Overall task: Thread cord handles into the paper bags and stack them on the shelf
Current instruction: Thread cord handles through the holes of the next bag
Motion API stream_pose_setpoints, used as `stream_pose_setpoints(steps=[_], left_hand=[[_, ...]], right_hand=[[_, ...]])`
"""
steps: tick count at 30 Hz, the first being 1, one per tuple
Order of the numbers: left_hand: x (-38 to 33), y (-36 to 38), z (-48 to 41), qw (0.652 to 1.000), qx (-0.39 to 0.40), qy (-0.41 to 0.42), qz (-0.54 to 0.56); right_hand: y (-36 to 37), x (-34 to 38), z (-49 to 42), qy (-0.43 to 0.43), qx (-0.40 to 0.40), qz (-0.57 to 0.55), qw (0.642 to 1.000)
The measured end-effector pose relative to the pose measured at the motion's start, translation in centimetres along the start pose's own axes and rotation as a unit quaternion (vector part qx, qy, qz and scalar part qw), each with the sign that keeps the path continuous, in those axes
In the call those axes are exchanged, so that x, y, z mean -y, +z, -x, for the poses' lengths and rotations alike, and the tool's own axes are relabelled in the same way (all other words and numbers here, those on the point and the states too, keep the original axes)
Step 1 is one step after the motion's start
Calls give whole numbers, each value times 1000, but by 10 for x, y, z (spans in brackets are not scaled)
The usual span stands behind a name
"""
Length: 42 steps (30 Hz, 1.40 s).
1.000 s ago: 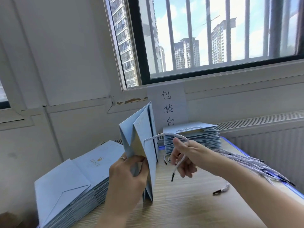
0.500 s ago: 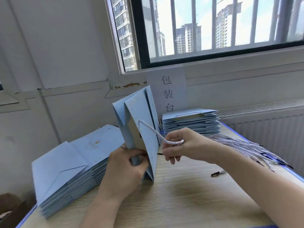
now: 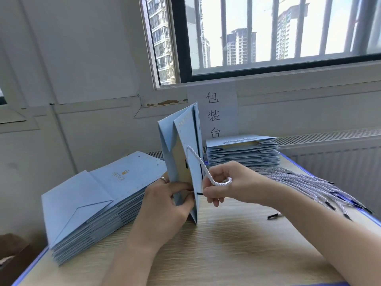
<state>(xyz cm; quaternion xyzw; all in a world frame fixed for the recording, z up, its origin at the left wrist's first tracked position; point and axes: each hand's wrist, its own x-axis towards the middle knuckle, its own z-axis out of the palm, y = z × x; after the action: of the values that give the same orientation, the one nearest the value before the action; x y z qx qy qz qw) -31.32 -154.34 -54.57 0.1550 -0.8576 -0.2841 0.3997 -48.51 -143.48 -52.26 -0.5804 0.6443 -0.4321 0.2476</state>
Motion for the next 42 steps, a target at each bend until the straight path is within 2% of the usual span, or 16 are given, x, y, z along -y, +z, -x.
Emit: stream_pose_setpoints(steps=[11,34,42], left_hand=[[-2,0,1,1000,17,3,-10],[0,5,1,998,33,-10,-44],[-5,7,2,998,28,13,-60]], right_hand=[[1,-6,-1,-15,22,28,999],[3,-14,-7,-11,-32,17,999],[5,-14,-6,-18,-39,27,999]])
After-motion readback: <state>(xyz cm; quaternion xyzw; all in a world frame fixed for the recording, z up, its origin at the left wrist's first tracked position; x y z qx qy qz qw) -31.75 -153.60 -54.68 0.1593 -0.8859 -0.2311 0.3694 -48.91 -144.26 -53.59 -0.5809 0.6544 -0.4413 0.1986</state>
